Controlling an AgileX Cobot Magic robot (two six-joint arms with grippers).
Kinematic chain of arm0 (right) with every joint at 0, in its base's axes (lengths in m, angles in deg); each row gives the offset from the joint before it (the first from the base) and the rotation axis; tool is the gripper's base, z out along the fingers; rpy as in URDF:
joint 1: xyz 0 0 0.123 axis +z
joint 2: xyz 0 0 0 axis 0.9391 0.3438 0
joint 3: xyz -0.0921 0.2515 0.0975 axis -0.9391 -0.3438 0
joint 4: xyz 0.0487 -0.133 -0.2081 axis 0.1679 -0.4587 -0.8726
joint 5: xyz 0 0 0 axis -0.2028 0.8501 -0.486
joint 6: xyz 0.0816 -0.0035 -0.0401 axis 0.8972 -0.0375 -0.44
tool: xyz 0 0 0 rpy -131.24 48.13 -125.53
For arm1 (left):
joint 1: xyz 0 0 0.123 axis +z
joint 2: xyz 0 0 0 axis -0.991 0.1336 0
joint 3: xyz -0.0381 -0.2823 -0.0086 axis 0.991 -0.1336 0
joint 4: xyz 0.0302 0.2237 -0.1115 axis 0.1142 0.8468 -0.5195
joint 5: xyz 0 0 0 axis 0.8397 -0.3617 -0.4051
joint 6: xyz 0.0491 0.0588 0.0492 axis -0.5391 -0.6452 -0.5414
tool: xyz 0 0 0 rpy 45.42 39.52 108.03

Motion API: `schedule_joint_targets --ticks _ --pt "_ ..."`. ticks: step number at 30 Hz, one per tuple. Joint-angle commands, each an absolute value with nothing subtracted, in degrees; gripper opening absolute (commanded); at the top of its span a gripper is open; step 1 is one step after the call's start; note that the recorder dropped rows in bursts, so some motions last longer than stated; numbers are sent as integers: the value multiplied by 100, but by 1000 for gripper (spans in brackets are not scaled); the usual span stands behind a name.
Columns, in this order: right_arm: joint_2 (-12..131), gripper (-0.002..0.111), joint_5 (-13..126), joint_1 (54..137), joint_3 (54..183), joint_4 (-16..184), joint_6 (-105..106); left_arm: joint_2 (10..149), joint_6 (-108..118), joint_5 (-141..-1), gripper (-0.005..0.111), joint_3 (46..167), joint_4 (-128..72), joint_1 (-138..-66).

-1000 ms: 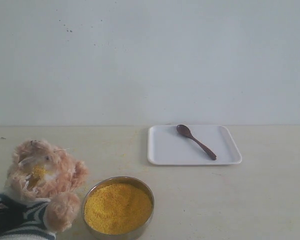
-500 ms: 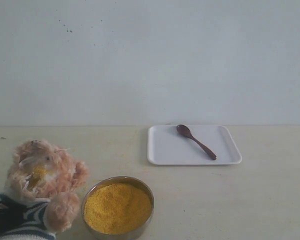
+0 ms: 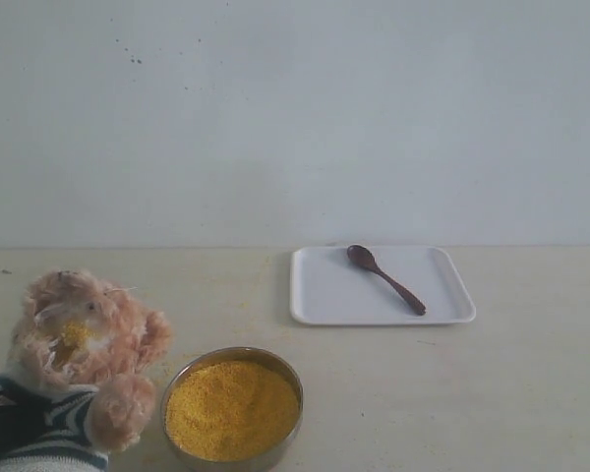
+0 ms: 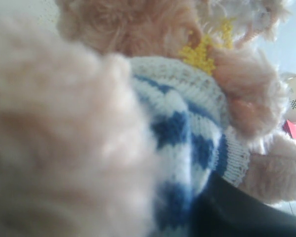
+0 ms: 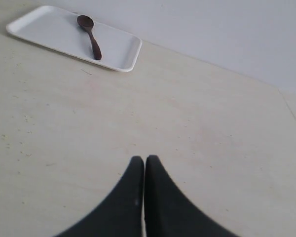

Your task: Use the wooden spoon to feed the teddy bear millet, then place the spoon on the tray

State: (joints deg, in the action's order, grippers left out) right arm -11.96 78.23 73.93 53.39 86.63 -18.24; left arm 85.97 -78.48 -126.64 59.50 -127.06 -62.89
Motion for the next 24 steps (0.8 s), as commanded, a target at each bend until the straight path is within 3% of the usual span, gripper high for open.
schedule_joint_targets --ticks 1,13,24 --pt "-1223 0 7709 7377 5353 8667 -1694 8588 -8084 -12786 4 5972 -12824 -6291" --pt "-1223 0 7560 7377 5353 8619 -939 8588 -8753 -12771 4 6023 -12824 -6291" --pt "-1223 0 7560 7377 5353 8619 -939 9256 -8556 -12162 4 7416 -12824 -6302"
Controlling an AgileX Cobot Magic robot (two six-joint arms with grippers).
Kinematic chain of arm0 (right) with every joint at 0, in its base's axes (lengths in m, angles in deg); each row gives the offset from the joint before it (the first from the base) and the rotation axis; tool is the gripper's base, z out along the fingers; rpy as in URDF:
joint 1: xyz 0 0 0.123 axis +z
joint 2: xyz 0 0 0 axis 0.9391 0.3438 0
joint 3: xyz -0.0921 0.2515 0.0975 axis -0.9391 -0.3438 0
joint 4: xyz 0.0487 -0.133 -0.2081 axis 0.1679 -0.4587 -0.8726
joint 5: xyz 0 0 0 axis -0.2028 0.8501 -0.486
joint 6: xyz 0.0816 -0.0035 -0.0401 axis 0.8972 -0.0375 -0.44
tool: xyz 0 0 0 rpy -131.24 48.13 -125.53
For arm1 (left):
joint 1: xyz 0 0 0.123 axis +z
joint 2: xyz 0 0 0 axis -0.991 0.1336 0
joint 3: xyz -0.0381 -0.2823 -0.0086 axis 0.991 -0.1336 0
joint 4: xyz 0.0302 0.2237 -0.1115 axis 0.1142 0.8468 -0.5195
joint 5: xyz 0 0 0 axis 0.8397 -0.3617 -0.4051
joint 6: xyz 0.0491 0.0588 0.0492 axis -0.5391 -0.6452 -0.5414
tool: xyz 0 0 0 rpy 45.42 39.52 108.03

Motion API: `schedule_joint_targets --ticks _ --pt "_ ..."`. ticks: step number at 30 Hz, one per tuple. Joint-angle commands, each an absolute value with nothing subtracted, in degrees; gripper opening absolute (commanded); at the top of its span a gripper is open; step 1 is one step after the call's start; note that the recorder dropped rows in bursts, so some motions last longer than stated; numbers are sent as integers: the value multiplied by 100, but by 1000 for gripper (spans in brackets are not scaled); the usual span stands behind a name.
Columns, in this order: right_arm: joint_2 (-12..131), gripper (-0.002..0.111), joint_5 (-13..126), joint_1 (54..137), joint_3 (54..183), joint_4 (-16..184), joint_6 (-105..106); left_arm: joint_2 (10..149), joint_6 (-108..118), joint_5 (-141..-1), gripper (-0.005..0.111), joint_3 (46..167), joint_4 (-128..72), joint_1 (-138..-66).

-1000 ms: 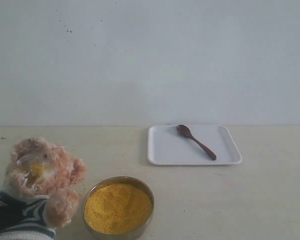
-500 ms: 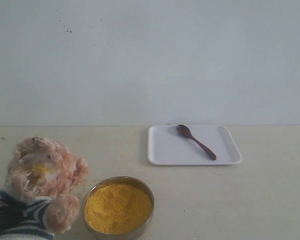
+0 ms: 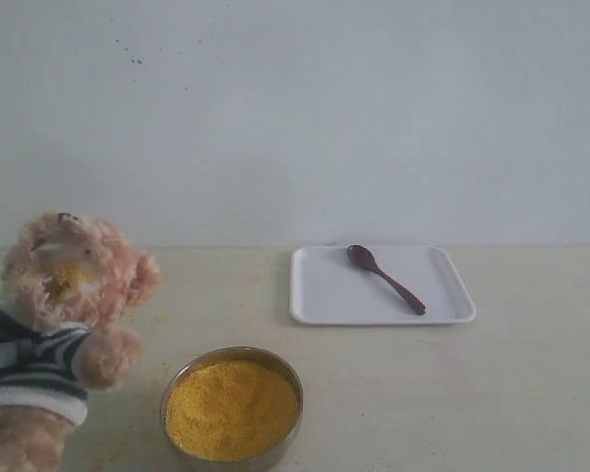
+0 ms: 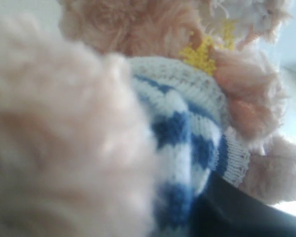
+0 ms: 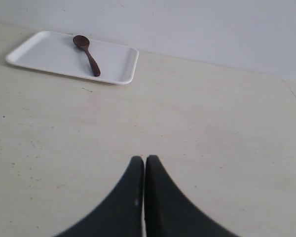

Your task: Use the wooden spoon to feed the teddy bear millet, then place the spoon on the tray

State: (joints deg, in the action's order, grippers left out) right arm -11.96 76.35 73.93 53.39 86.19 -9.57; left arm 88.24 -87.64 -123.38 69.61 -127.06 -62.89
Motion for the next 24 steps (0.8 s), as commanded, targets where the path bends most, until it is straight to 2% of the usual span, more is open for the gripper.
schedule_joint_targets --ticks 1,10,14,17,19,21,24 --pt "-1223 0 7560 7377 5353 8619 -939 9468 -8499 -12207 4 7562 -12824 -6302" --pt "-1223 0 7560 7377 5353 8619 -939 11712 -8183 -12490 5 8382 -12824 -6302" --pt "-1223 0 7560 7377 5353 8632 -939 12275 -8183 -12780 38 8382 -12824 -6302" --pt "-1223 0 7560 7377 5353 8634 -939 12357 -8183 -12808 72 8382 -12824 -6302" --pt "-1223 0 7560 7377 5353 8634 -939 12357 -8130 -12935 89 8382 -12824 -6302" --pt "-1223 0 7560 7377 5353 8634 -939 12357 -7876 -13288 94 8382 -12824 -6291" --pt "-1223 0 7560 7377 5353 8634 -939 12333 -7876 -13405 94 8382 -12824 -6215"
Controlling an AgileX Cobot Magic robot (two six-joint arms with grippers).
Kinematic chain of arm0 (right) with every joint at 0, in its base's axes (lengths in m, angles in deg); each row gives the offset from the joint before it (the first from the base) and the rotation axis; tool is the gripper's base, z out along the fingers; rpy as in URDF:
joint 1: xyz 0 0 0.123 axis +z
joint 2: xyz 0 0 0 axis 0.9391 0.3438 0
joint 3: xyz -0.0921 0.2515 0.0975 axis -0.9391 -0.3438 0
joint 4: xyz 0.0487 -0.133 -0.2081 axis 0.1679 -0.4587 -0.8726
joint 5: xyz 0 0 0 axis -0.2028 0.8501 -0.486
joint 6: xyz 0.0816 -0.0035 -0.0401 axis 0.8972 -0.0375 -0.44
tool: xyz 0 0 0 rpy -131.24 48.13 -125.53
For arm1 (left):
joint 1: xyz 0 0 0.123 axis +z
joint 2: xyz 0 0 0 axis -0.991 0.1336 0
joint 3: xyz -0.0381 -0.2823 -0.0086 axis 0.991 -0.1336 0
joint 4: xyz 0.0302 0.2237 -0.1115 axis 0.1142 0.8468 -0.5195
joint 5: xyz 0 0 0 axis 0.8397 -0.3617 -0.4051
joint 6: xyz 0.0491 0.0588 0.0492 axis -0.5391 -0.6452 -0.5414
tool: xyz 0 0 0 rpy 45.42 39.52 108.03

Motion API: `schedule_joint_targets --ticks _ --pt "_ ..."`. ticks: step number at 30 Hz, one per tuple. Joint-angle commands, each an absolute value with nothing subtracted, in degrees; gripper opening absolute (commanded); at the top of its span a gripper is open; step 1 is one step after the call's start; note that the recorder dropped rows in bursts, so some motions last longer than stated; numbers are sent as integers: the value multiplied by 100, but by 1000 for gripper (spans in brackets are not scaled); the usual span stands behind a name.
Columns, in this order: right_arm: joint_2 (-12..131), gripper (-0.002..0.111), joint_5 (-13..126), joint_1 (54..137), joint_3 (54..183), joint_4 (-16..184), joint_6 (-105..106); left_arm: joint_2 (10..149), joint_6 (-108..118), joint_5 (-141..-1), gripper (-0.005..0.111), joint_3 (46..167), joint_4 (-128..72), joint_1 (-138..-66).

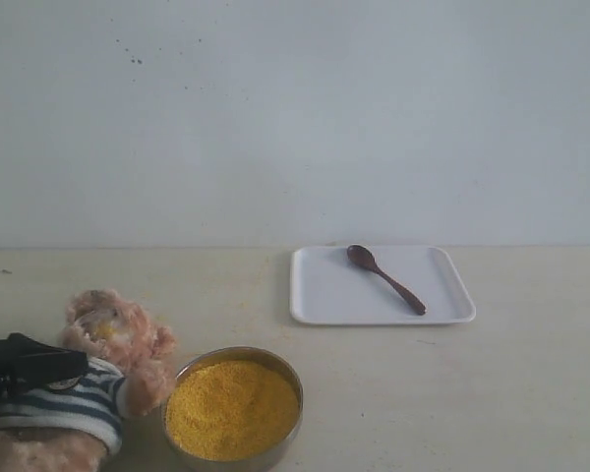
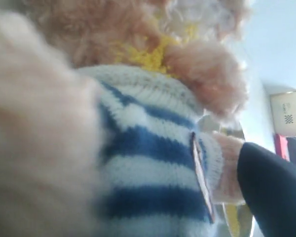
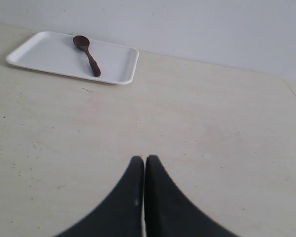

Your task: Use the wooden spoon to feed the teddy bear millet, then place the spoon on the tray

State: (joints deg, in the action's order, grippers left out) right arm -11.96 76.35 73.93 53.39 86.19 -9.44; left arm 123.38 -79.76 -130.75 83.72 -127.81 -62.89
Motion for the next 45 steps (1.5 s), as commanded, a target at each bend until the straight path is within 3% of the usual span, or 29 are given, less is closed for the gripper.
schedule_joint_targets --ticks 1,7,16,28,31,34,36,45 --pt "-1223 0 7560 7377 5353 8634 -939 12320 -7857 -13407 94 8382 -12824 -6193" --pt "-1223 0 7560 7377 5353 8634 -939 12035 -7643 -13103 94 8382 -12497 -6094" --pt "-1223 0 7560 7377 5353 8634 -939 10735 -6071 -11432 94 8382 -10669 -6094" --pt "-1223 0 7560 7377 5353 8634 -939 8370 -4791 -11162 93 8382 -9850 -6094" --pt "-1223 0 7560 7377 5353 8631 -926 7732 -4112 -10737 76 8382 -9344 -6094" --pt "-1223 0 7560 7377 5353 8631 -926 7151 -3322 -10295 37 8382 -8799 -6094" --pt "-1223 0 7560 7377 5353 8631 -926 6792 -2855 -10010 3 8382 -8716 -6094" --pt "-1223 0 7560 7377 5353 8631 -926 5911 -1822 -8440 4 8382 -8489 -6094"
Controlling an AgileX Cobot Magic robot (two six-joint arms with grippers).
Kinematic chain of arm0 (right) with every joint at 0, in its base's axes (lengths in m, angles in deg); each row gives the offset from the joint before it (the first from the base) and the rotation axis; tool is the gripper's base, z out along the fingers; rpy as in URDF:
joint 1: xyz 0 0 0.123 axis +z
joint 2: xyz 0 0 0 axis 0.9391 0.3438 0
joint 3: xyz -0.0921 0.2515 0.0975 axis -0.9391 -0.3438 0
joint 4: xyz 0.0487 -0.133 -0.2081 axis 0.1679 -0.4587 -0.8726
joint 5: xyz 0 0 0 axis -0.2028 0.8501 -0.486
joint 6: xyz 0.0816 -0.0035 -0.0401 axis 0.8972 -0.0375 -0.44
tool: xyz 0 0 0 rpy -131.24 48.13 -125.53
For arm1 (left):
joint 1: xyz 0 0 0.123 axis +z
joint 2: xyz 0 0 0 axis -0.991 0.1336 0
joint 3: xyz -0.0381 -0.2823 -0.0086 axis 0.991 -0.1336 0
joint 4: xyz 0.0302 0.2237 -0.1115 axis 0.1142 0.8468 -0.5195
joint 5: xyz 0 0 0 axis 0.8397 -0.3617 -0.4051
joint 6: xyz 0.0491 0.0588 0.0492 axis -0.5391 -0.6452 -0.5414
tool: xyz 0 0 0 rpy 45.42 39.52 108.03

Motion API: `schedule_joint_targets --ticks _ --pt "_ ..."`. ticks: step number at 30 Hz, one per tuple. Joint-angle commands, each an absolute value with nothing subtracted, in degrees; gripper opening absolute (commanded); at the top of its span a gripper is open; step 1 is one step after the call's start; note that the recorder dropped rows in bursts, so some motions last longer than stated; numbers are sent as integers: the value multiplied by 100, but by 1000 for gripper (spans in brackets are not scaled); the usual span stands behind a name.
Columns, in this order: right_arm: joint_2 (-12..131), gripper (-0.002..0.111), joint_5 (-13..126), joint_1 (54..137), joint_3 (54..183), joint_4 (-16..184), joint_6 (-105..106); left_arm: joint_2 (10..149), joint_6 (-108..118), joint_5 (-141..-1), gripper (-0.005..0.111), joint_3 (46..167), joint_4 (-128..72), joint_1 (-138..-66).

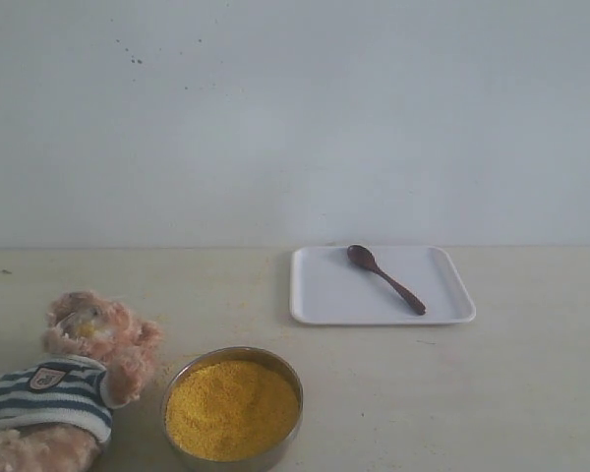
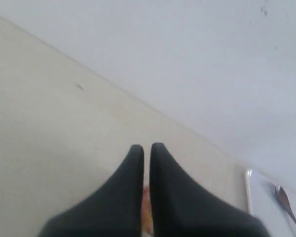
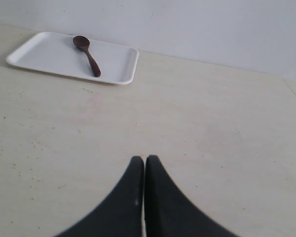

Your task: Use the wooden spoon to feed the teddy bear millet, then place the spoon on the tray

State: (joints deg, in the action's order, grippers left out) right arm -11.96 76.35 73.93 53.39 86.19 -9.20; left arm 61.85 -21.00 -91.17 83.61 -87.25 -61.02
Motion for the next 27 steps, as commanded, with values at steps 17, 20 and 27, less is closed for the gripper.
schedule_joint_targets --ticks 17,20,27 --pt "-1223 0 7560 7377 5353 8631 -926 3688 -2139 -7933 4 8382 -7945 -7061" --pt "-1223 0 7560 7377 5353 8631 -926 3219 -2658 -8283 4 8276 -7945 -7655" --pt "-1223 0 7560 7377 5353 8631 -926 2625 -2727 -8319 4 7824 -8137 -8085"
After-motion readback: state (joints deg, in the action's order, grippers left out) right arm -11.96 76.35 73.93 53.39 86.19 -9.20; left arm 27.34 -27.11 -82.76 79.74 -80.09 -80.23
